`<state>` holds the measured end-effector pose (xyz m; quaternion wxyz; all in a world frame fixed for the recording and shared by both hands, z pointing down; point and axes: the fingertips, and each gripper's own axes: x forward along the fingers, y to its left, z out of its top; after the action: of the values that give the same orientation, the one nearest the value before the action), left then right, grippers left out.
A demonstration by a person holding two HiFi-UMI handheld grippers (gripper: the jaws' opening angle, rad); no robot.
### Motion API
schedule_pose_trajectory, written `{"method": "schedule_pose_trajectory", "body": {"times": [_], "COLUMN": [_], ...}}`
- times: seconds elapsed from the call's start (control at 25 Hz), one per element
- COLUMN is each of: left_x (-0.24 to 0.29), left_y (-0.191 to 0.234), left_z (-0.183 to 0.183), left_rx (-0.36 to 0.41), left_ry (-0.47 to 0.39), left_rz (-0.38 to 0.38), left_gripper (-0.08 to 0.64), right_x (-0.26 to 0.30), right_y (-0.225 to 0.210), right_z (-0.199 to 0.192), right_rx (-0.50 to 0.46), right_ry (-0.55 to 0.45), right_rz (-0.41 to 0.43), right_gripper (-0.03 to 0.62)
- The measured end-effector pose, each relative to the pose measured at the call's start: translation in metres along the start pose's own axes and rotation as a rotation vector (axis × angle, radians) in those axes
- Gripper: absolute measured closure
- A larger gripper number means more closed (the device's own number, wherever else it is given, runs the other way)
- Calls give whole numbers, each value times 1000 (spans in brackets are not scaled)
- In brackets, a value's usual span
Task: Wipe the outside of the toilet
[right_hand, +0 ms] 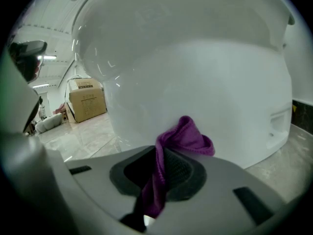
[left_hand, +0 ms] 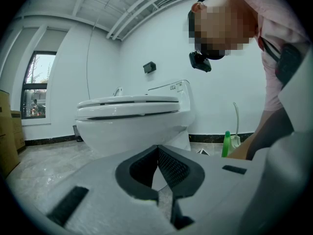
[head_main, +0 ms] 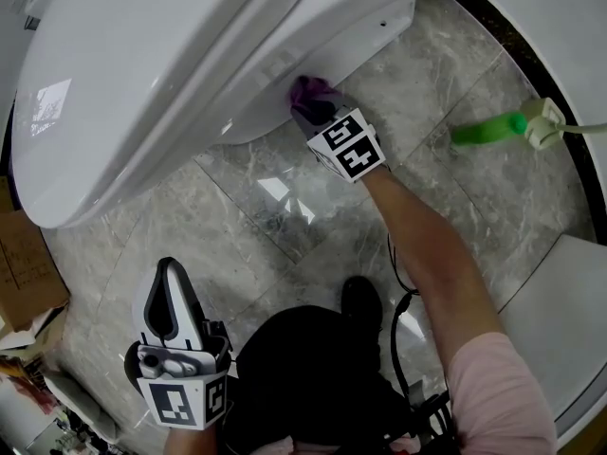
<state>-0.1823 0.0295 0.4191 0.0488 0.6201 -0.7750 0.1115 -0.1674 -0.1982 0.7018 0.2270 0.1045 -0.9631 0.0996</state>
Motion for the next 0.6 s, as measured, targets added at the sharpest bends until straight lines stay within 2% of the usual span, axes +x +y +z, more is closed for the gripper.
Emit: {"method": "schedule_pose_trajectory", "body": {"times": [0.6], "left_x": [-24], "left_y": [29], "left_z": [-1], "left_rx": [-23], "left_ry": [-7], "left_rz": [36], "left_gripper": [552], "right_x": [28], "right_y": [72], "right_z": [2], "right_rx": [-39], "right_ry": [40], "right_rz": [112], "right_gripper": [535]}}
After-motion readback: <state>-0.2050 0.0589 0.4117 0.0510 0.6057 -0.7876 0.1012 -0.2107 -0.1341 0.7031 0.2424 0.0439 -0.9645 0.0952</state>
